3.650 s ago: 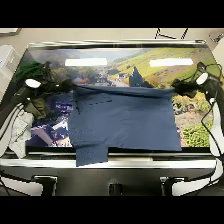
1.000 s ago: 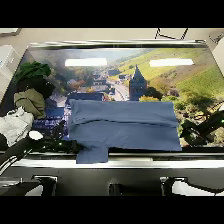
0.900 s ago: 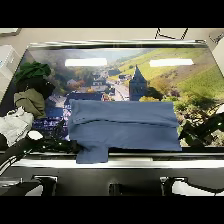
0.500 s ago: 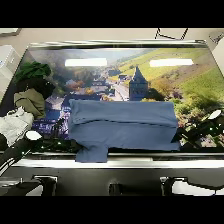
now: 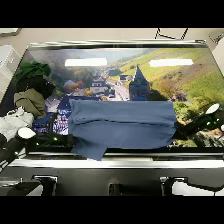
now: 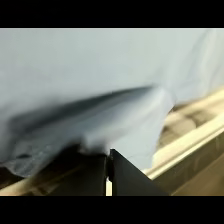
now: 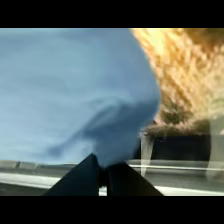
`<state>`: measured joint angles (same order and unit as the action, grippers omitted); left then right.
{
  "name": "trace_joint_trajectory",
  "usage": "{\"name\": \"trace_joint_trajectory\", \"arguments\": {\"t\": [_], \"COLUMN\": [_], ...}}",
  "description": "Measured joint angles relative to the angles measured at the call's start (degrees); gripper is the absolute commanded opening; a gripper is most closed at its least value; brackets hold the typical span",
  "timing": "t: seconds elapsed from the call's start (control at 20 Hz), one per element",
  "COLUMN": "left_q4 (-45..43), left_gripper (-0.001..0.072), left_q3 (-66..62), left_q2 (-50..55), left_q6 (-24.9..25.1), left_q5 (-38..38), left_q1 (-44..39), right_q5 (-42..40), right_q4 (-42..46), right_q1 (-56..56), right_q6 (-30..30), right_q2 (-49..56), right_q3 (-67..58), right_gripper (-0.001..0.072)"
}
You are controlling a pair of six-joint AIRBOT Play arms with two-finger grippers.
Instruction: Fold the clothes and pants, and hang the long-sleeved shirts on hangers.
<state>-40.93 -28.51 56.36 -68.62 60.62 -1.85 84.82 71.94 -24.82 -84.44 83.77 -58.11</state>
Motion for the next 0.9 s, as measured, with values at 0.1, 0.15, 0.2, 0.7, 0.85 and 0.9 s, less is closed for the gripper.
{"name": "trace_joint_trajectory", "arguments": {"t": [0.1,0.15,0.2,0.7,0.85,0.9], "left_q4": [-2.34,-3.13,-3.91,-5.92,-6.03,-6.01], "left_gripper": [0.0017,0.0017,0.0018,0.0019,0.0036,0.0104], "left_q3": [-5.55,-8.50,-11.82,-42.58,-46.18,-46.84], "left_q2": [0.04,0.81,2.27,30.14,36.52,38.23], "left_q6": [-2.86,-3.89,-4.74,-6.82,-6.84,-6.84], "left_q5": [0.92,0.96,0.94,-2.32,-2.25,-2.01], "left_q1": [1.11,1.46,1.73,1.09,0.46,0.35], "right_q5": [0.59,0.52,-0.13,-15.96,-19.10,-19.91], "right_q4": [-0.70,-0.83,-0.85,1.42,-0.17,-0.90], "right_q1": [0.57,1.18,2.14,8.04,8.24,8.26], "right_q6": [-0.72,-1.29,-1.79,-8.55,-9.73,-10.03], "right_q2": [-0.63,-0.74,-0.63,7.93,10.80,11.67], "right_q3": [-5.29,-7.85,-10.47,-21.16,-21.49,-21.53], "right_gripper": [0.0034,0.0034,0.0034,0.0038,0.0039,0.0070]}}
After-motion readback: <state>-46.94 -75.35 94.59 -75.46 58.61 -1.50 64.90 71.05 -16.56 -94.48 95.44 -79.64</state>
